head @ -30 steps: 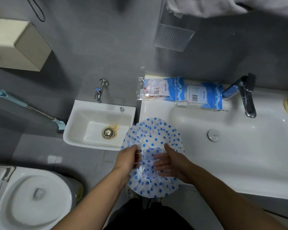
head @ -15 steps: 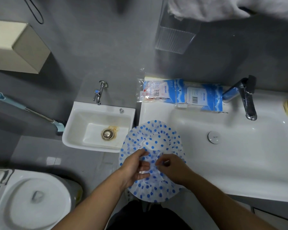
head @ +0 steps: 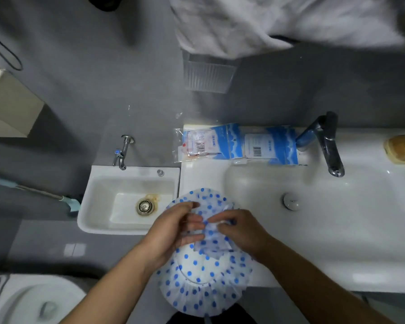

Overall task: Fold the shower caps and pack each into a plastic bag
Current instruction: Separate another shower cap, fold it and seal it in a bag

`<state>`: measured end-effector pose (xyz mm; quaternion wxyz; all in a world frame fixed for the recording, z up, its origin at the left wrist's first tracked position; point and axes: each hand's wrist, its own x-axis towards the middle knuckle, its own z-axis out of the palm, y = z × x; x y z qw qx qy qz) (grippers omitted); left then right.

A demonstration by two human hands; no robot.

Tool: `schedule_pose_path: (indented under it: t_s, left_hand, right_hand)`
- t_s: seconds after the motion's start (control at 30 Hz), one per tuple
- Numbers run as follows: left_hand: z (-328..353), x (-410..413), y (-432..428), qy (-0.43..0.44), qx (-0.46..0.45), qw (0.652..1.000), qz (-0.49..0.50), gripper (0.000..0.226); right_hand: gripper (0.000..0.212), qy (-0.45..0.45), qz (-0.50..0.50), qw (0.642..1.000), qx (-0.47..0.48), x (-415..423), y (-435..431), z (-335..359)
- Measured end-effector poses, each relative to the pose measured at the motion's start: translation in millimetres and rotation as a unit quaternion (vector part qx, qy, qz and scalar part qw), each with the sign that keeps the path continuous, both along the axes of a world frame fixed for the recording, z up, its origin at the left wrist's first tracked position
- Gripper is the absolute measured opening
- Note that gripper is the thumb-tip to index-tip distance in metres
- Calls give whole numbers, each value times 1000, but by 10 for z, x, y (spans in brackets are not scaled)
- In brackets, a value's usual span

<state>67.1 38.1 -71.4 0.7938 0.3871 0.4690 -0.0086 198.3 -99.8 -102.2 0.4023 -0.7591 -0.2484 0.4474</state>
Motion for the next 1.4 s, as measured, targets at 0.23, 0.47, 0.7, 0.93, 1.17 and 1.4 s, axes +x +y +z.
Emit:
schedule_pose_path:
  t_s: [0.23, 0.47, 0.7, 0.93, 1.17, 1.4]
  left_hand:
    - [-45, 1258, -47, 6, 74, 997, -26, 27]
    - [-561, 2114, -256, -31, -134, 981, 136, 22]
    - [-609, 2202, -287, -49, -175, 961, 207, 26]
    - [-571, 2277, -312, -70, -176, 951, 243, 37]
    - [-572, 2195, -536, -96, -192, 954, 210, 25]
    - [-461, 1865, -907, -35, -102, 989, 98, 27]
  right_hand:
    - [32, -68, -276, 958, 30, 1035, -218, 111]
    - [34, -199, -240, 950, -1, 1675, -406, -2]
    - [37, -226, -193, 955, -6, 1813, -452, -64]
    - [35, -250, -163, 955, 8, 1860, -373, 9]
    - [31, -313, -129, 941, 24, 1837, -377, 89]
    - [30, -333, -101, 937, 13, 1752, -393, 292]
